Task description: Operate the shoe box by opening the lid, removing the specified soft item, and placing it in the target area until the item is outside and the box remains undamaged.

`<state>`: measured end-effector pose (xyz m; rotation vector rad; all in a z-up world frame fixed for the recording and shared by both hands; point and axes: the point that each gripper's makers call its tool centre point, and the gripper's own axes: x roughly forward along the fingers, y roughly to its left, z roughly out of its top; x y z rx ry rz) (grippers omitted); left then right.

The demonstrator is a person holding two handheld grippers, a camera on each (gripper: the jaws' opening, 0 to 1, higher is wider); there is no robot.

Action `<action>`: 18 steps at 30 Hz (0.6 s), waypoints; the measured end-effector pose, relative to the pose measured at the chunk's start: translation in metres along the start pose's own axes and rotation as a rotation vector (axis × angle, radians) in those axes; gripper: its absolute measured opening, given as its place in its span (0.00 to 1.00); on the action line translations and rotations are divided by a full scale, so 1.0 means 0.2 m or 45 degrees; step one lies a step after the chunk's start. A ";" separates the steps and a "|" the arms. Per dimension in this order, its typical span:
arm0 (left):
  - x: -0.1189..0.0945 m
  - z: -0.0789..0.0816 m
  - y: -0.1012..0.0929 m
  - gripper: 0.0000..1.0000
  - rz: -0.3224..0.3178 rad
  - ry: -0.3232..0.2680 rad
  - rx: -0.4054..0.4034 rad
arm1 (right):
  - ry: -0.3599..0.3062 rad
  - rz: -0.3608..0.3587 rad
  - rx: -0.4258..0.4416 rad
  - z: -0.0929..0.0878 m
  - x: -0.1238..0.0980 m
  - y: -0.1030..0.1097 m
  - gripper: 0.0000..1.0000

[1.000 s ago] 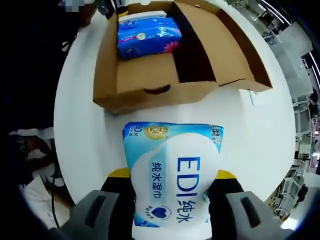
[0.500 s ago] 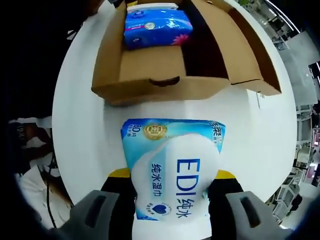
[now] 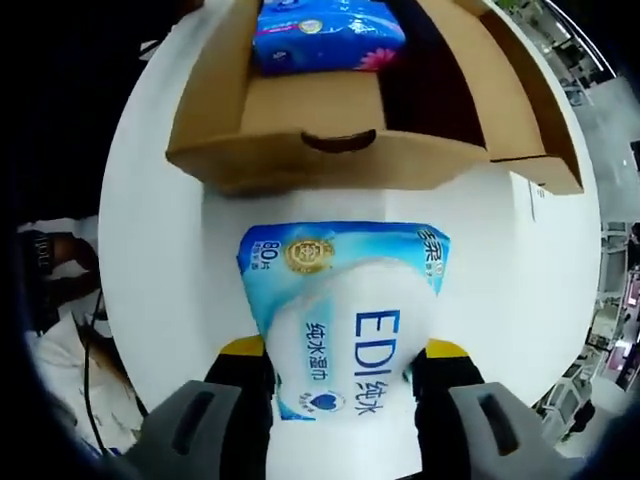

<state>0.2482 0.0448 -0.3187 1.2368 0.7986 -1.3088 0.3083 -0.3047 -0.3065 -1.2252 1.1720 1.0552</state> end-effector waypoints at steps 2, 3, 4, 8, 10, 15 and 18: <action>0.00 0.00 0.00 0.06 0.000 0.000 0.000 | 0.005 0.002 0.001 0.00 0.01 0.00 0.54; 0.00 0.00 0.00 0.06 0.000 -0.001 0.000 | 0.007 0.005 -0.006 0.00 0.02 0.00 0.54; 0.00 0.00 0.00 0.06 0.000 -0.001 0.001 | 0.007 0.009 -0.010 0.01 0.03 0.01 0.54; 0.00 0.00 0.00 0.06 0.000 0.000 0.002 | 0.005 0.017 -0.005 0.01 0.03 0.01 0.54; 0.00 0.00 0.00 0.06 0.000 0.000 0.003 | 0.001 0.018 0.002 0.01 0.03 0.01 0.54; 0.00 0.00 -0.01 0.06 0.001 0.003 0.004 | -0.008 0.018 0.009 0.01 0.01 0.01 0.54; 0.00 0.00 -0.01 0.06 0.002 0.004 0.004 | -0.012 0.020 0.012 0.00 0.01 0.00 0.58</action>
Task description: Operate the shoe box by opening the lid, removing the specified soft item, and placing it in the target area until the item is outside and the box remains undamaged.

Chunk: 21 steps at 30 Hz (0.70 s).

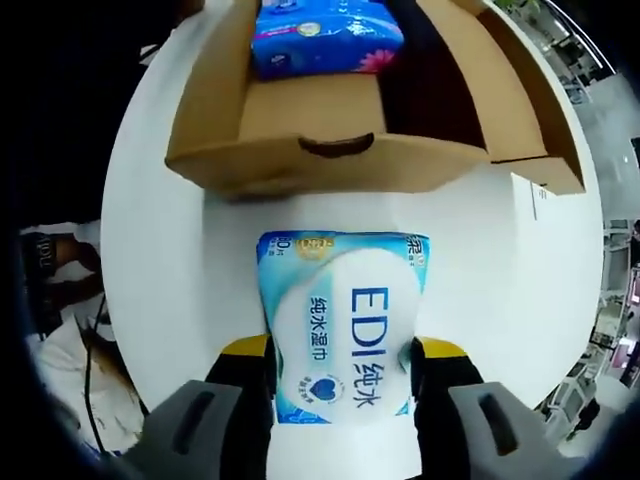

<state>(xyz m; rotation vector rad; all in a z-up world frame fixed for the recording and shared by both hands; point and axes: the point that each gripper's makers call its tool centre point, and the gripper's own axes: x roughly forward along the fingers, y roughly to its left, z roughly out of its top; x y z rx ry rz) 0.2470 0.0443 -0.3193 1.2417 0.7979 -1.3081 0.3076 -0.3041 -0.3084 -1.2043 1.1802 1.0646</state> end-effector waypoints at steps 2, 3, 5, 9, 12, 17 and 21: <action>0.00 0.00 0.00 0.06 0.000 0.001 -0.001 | -0.005 -0.009 0.029 0.00 0.00 -0.01 0.60; 0.00 0.00 0.00 0.06 0.001 0.001 0.000 | -0.006 -0.013 0.032 -0.01 -0.01 -0.01 0.60; 0.00 0.00 0.00 0.06 0.001 0.001 -0.001 | -0.012 -0.018 0.042 -0.01 -0.01 -0.02 0.63; 0.00 0.00 0.00 0.06 0.001 0.002 0.000 | -0.024 -0.013 0.077 0.00 0.00 -0.01 0.67; 0.00 0.00 0.00 0.06 0.002 0.001 0.000 | -0.025 0.003 0.106 0.00 0.00 0.00 0.68; 0.00 0.00 0.00 0.06 0.002 0.002 -0.002 | -0.011 0.009 0.111 -0.01 0.02 0.00 0.72; 0.00 0.00 0.00 0.06 0.002 0.002 -0.003 | -0.031 0.016 0.152 -0.01 0.07 -0.01 0.73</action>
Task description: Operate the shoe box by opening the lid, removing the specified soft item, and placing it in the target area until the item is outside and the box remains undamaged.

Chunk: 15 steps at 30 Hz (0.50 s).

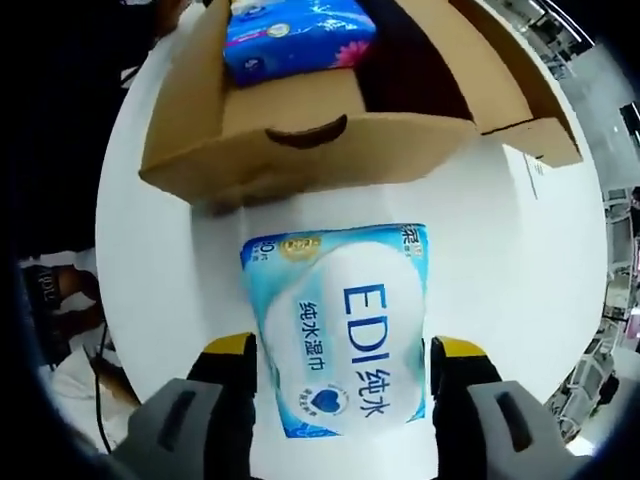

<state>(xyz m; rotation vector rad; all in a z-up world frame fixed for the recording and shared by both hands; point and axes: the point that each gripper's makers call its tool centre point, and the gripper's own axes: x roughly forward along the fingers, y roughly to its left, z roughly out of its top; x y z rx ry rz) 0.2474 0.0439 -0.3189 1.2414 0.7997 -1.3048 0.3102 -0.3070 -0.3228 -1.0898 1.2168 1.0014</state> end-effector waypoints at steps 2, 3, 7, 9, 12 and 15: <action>0.00 0.00 0.00 0.06 0.000 0.000 0.000 | 0.012 0.001 -0.005 -0.01 0.03 0.00 0.73; 0.00 0.00 0.00 0.06 -0.001 0.000 0.000 | 0.015 0.001 -0.013 -0.02 0.03 0.00 0.73; 0.00 0.00 0.00 0.06 0.000 0.001 0.001 | 0.021 0.001 -0.023 -0.02 0.04 0.00 0.71; 0.00 0.00 0.00 0.06 0.000 0.002 0.001 | 0.021 -0.001 -0.026 -0.02 0.04 0.00 0.70; 0.00 0.00 0.00 0.06 -0.001 0.003 0.001 | 0.028 -0.009 -0.045 -0.03 0.05 -0.01 0.69; 0.00 0.00 0.00 0.06 0.000 0.003 0.001 | 0.024 0.001 -0.066 -0.02 0.04 0.00 0.67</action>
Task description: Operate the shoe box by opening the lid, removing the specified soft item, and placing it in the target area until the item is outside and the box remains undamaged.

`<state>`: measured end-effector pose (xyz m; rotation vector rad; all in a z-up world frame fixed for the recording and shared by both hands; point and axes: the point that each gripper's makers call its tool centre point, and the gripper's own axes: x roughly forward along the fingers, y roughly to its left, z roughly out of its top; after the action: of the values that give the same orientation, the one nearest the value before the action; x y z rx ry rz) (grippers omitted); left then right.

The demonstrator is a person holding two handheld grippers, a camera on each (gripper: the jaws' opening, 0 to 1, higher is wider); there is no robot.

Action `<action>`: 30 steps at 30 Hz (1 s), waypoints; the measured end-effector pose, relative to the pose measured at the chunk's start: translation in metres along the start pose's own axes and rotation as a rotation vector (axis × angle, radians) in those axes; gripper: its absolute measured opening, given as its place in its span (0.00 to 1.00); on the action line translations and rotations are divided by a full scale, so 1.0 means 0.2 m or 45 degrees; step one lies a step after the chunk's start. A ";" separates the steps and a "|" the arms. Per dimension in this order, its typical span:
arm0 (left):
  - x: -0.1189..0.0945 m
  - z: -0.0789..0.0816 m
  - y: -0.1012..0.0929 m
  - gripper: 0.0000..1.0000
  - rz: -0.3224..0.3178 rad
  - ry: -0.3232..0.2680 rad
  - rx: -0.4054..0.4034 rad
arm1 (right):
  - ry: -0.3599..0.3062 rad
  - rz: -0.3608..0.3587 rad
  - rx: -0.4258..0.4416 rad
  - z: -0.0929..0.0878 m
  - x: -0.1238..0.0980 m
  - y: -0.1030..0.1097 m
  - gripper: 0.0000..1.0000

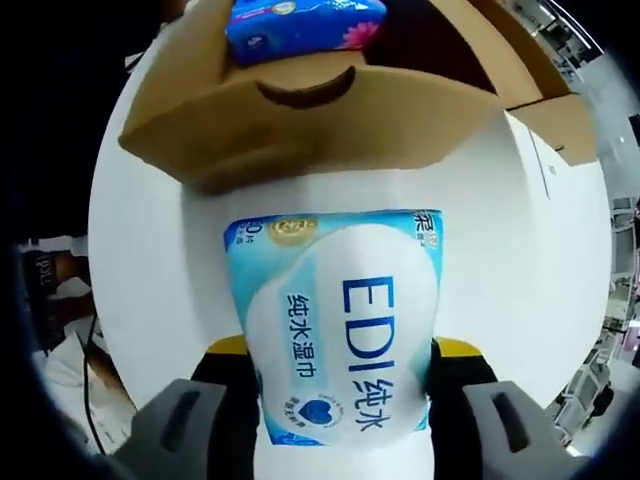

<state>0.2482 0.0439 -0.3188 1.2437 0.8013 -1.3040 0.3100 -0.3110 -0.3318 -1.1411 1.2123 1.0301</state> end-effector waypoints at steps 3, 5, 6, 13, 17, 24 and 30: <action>0.00 0.00 0.00 0.06 0.001 0.002 0.001 | -0.003 0.005 -0.001 0.00 0.00 0.01 0.66; 0.00 0.00 0.00 0.06 0.001 0.002 0.001 | -0.015 0.011 -0.004 0.00 -0.01 0.01 0.65; 0.00 0.00 0.00 0.06 0.001 0.003 0.000 | -0.026 0.011 -0.004 0.00 -0.01 0.01 0.65; 0.00 0.00 0.00 0.06 0.001 0.003 0.001 | -0.093 0.008 -0.043 0.01 -0.02 0.00 0.61; 0.00 0.00 0.00 0.06 0.001 0.001 0.002 | -0.094 0.001 -0.055 0.02 -0.03 0.00 0.61; 0.00 -0.01 0.00 0.06 0.000 0.000 0.001 | -0.070 -0.008 -0.073 -0.02 -0.05 -0.04 0.61; 0.00 -0.01 0.00 0.06 -0.001 0.001 0.001 | -0.073 -0.005 -0.063 -0.04 -0.04 -0.07 0.61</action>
<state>0.2489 0.0449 -0.3191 1.2443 0.8017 -1.3043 0.3214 -0.3208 -0.3222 -1.1441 1.1445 1.0882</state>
